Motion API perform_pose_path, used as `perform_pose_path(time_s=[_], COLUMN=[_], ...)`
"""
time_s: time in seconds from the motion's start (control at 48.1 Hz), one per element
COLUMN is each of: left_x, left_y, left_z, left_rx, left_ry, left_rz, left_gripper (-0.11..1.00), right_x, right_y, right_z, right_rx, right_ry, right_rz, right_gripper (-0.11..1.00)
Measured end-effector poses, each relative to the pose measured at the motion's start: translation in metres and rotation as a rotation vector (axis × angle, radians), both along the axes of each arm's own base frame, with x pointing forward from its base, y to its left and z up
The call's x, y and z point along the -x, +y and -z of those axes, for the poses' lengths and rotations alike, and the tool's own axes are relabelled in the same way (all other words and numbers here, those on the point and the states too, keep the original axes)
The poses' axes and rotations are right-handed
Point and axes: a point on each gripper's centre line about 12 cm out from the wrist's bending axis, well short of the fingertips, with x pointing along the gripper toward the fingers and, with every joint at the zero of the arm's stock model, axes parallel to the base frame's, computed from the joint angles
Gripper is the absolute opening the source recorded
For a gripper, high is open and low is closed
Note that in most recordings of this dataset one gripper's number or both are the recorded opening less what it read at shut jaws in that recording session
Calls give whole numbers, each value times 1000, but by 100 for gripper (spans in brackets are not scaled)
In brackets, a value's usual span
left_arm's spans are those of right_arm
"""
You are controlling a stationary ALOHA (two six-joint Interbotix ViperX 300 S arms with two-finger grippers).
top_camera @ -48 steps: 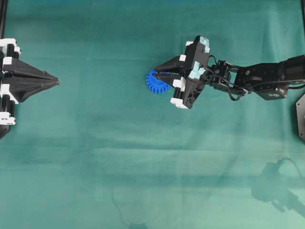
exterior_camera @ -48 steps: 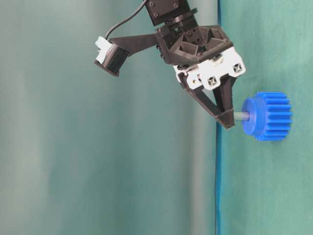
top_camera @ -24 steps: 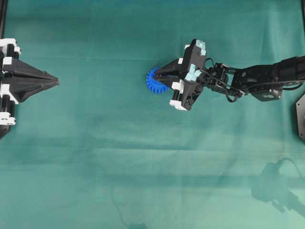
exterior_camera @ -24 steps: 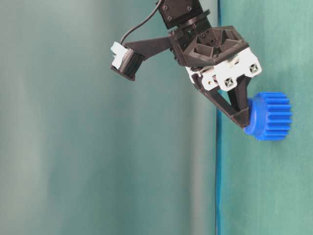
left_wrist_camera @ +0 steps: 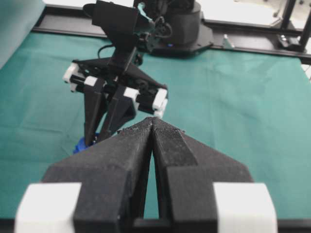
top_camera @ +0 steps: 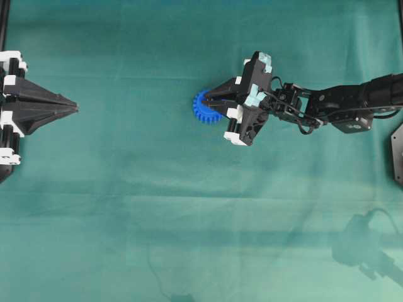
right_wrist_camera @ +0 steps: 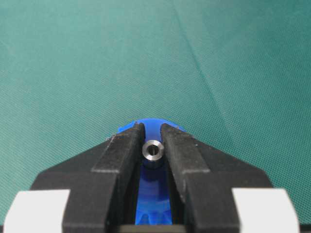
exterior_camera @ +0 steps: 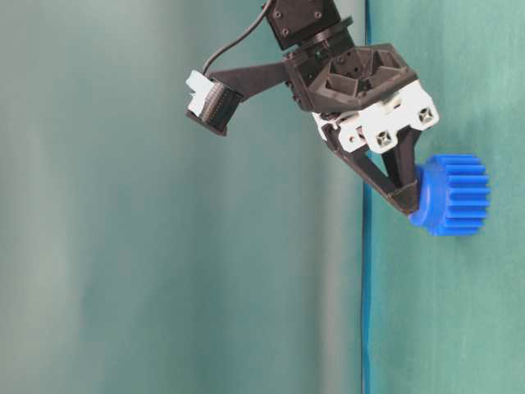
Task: Insert the shaft placed at a random location into the center hole of the small gear at another random location.
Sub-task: 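Open the right gripper to release the shaft in the gear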
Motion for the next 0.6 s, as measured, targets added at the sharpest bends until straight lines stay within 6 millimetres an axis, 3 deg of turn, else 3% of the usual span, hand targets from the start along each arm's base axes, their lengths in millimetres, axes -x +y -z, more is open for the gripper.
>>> perform_pose_path(time_s=[0.062,0.229,0.291,0.437,0.603], left_x=[0,0,0,0,0], left_y=[0,0,0,0,0], left_z=[0,0,0,0,0], left_rx=[0,-1,0,0,0], left_ry=[0,0,0,0,0], left_rz=[-2,0,0,-2,-2], left_gripper=[0,0,0,0,0], right_x=[0,0,0,0,1], right_y=[0,-3,-4,-1,0], right_z=[1,2,1,-7,-34], right_rx=[-3,-16,-19,-20,-5], right_ry=[9,21,24,17,-33], right_rz=[-1,12,14,8,-2], right_gripper=[29,77,89,84,85])
